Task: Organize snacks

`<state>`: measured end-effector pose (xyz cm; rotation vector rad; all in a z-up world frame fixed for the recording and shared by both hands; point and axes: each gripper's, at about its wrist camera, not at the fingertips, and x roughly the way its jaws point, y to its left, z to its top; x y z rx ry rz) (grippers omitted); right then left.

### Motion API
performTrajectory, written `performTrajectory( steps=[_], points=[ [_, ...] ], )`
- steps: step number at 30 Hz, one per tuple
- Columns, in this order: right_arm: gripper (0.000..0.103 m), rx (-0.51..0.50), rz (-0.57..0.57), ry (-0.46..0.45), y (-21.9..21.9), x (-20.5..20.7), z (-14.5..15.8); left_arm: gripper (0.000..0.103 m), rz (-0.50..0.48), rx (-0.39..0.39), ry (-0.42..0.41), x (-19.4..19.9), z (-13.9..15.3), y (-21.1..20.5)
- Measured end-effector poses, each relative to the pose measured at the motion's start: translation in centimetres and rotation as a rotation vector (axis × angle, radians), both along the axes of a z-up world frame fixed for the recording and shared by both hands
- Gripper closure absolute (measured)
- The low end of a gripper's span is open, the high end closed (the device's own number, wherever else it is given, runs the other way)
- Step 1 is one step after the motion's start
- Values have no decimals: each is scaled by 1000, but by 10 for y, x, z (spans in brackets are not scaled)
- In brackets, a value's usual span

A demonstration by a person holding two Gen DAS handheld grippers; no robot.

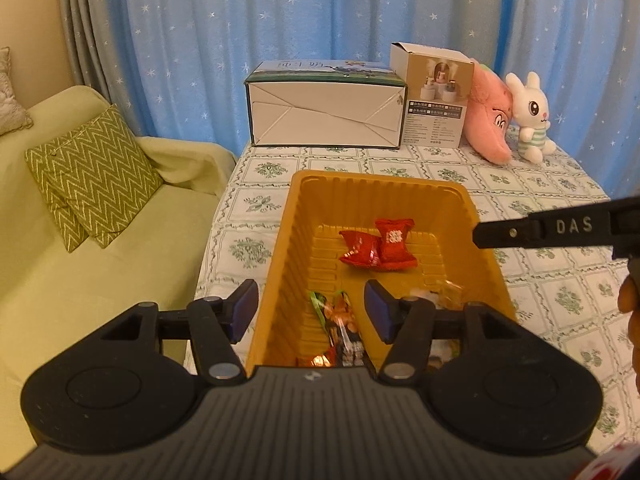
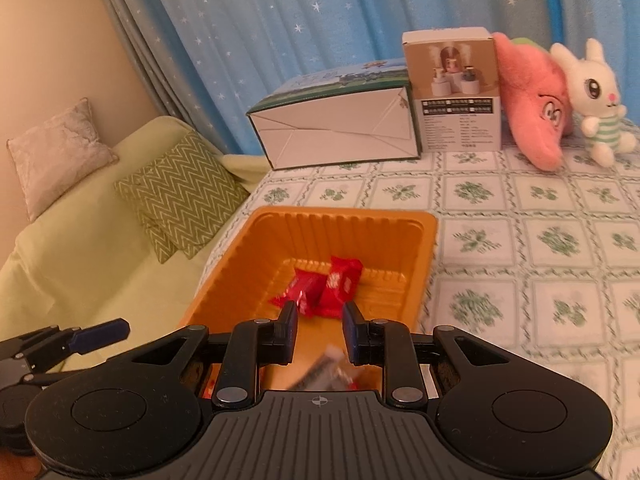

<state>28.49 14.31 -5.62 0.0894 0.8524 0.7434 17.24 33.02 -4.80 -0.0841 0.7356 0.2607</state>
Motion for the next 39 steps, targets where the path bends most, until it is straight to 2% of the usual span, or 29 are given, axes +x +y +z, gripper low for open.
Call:
performTrajectory(
  steps=[3, 5, 7, 8, 23, 28, 39],
  points=[
    [78, -13, -5, -16, -12, -17, 4, 39, -1, -15, -10, -14, 4, -8],
    [71, -19, -13, -19, -21, -29, 6, 36, -1, -25, -17, -24, 8, -13],
    [38, -27, -27, -27, -30, -41, 9, 35, 3, -36, -19, -33, 11, -19],
    [36, -24, -30, -34, -36, -47, 10, 35, 5, -38, -20, -38, 13, -22],
    [35, -69, -74, -59, -104, -127, 33, 34, 34, -45, -44, -115, 46, -69],
    [35, -84, -74, -82, -118, -151, 43, 34, 51, -15, -37, -139, 58, -89],
    [35, -80, -51, -126, -145, -198, 59, 34, 80, -20, -36, -183, 71, -123]
  ],
)
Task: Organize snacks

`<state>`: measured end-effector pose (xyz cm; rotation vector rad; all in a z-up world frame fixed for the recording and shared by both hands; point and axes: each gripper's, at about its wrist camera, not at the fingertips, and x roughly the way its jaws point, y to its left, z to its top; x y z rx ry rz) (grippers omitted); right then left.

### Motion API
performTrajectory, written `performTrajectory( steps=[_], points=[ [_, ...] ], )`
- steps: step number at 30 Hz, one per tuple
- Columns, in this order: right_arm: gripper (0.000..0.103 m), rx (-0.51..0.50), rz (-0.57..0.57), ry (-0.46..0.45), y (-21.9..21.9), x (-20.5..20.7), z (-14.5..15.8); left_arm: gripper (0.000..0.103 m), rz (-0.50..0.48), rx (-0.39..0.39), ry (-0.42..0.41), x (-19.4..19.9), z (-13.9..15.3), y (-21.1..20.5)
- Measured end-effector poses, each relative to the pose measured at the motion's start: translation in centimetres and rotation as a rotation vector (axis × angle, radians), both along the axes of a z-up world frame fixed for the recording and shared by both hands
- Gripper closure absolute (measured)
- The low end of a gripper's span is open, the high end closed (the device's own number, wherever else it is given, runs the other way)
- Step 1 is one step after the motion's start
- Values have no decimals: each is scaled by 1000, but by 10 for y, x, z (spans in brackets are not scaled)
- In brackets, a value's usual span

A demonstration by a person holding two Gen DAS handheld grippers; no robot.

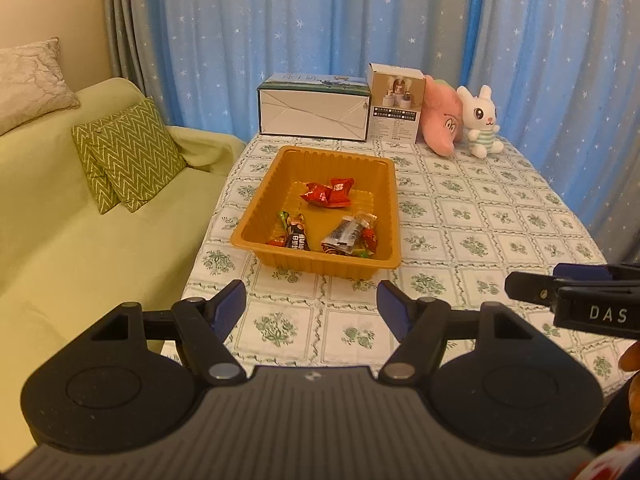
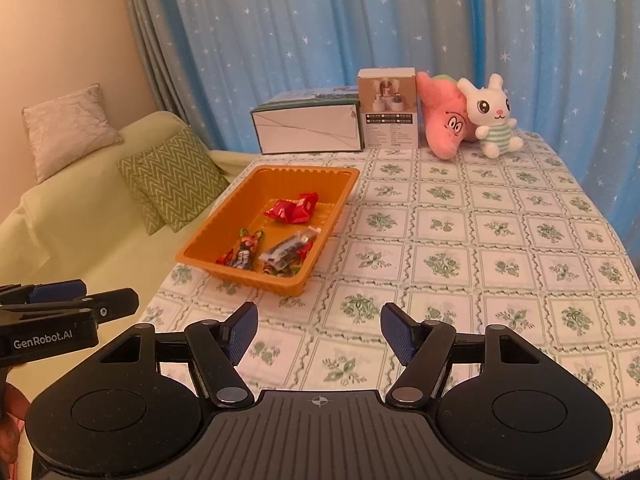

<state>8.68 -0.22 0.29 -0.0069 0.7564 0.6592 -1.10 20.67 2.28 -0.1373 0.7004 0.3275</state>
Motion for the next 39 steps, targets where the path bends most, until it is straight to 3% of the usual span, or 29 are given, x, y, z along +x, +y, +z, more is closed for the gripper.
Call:
performTrajectory(
  steps=[10, 26, 39],
  points=[
    [35, 36, -21, -26, -20, -31, 11, 33, 11, 22, -36, -26, 7, -18],
    [35, 0, -42, -66, -40, -63, 24, 33, -16, 21, -51, -44, 13, -41],
    [35, -7, -54, -66, -47, -69, 25, 33, -22, 24, -59, -49, 16, -50]
  ],
)
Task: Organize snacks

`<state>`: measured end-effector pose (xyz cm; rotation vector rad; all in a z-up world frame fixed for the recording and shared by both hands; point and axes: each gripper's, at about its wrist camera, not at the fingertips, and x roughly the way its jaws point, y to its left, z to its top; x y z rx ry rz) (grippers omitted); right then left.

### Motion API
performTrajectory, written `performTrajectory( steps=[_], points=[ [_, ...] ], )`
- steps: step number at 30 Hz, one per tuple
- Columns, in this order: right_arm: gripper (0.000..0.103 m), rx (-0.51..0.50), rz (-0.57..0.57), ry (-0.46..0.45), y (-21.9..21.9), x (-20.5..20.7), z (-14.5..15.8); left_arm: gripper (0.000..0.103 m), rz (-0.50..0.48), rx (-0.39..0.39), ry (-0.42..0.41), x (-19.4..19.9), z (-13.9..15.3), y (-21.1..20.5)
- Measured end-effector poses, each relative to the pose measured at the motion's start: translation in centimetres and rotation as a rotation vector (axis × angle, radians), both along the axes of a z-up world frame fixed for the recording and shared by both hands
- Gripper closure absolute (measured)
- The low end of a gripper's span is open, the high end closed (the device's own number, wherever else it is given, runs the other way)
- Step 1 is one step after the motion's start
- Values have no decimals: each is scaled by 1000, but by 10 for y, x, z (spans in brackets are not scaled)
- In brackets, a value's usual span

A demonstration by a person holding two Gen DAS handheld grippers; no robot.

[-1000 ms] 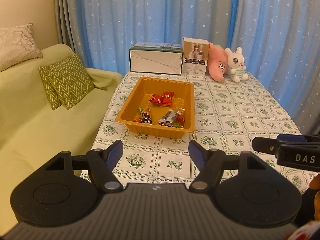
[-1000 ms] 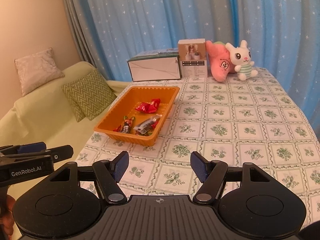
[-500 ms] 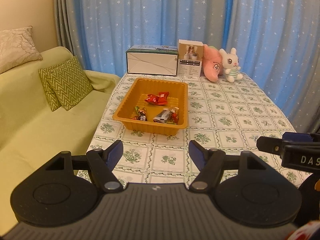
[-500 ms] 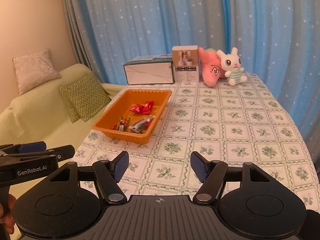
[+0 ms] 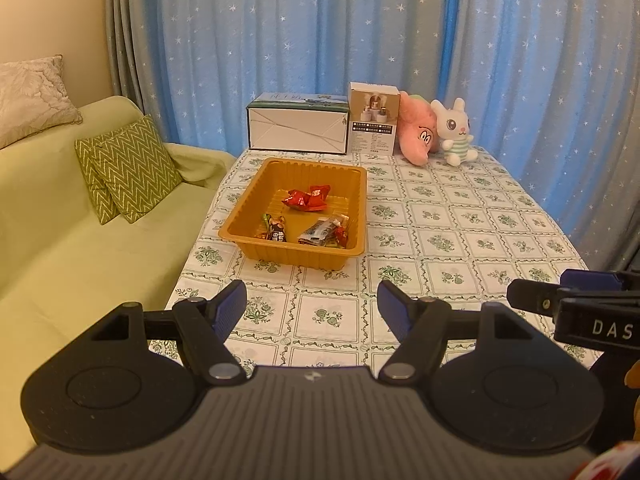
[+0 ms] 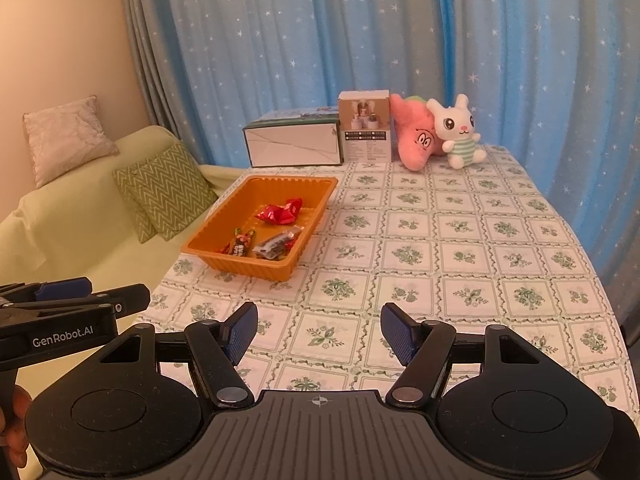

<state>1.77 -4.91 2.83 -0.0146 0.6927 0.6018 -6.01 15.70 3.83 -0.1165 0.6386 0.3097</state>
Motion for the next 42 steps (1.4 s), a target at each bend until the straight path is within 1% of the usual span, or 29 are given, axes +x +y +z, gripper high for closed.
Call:
performTrajectory(
  steps=[24, 42],
  points=[
    [35, 5, -3, 4, -3, 2, 0, 33, -13, 2, 2, 0, 0, -3],
    [35, 4, -4, 3, -4, 2, 0, 34, -2, 0, 3, 0, 1, 0]
  ],
)
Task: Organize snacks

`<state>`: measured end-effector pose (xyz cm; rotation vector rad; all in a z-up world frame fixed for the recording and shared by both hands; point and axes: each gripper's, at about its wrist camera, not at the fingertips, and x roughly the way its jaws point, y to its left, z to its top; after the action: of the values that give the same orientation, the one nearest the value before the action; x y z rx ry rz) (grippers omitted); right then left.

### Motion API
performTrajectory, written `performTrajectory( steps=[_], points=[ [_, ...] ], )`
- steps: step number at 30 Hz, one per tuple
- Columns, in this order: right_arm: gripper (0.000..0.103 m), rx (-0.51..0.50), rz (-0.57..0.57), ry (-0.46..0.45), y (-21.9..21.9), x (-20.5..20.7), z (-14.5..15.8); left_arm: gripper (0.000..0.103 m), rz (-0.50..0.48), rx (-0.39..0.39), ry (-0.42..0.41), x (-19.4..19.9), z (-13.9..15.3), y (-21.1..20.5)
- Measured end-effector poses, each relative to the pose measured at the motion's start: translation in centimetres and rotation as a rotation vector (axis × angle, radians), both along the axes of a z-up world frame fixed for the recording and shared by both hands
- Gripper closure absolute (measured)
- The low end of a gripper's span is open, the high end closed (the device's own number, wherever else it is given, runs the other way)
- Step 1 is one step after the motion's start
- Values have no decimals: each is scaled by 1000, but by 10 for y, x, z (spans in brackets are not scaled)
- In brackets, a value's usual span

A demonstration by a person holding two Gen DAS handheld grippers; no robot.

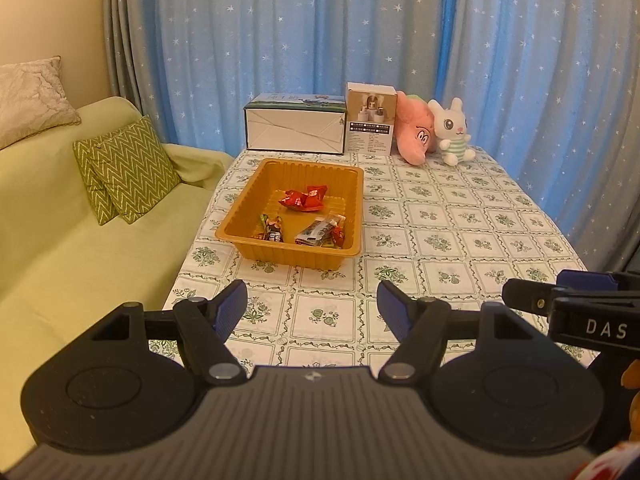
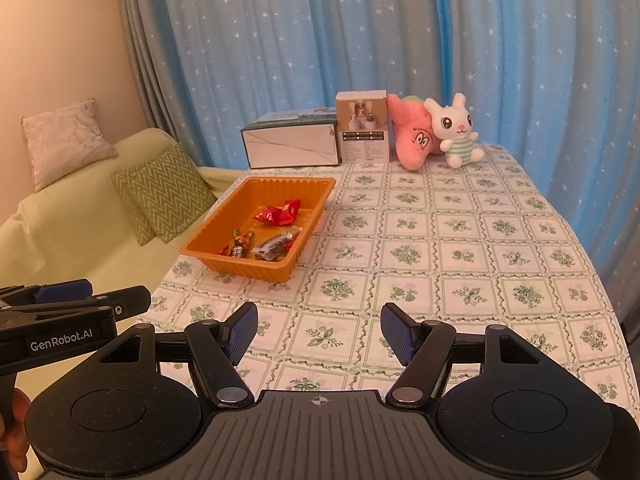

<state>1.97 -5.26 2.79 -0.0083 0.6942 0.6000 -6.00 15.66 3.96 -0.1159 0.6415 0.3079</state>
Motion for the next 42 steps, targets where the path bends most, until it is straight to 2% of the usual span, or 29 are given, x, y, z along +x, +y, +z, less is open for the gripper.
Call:
performTrajectory(
  steps=[42],
  points=[
    [35, 0, -1, 6, 2, 0, -5, 35, -7, 4, -2, 0, -1, -3]
  ],
)
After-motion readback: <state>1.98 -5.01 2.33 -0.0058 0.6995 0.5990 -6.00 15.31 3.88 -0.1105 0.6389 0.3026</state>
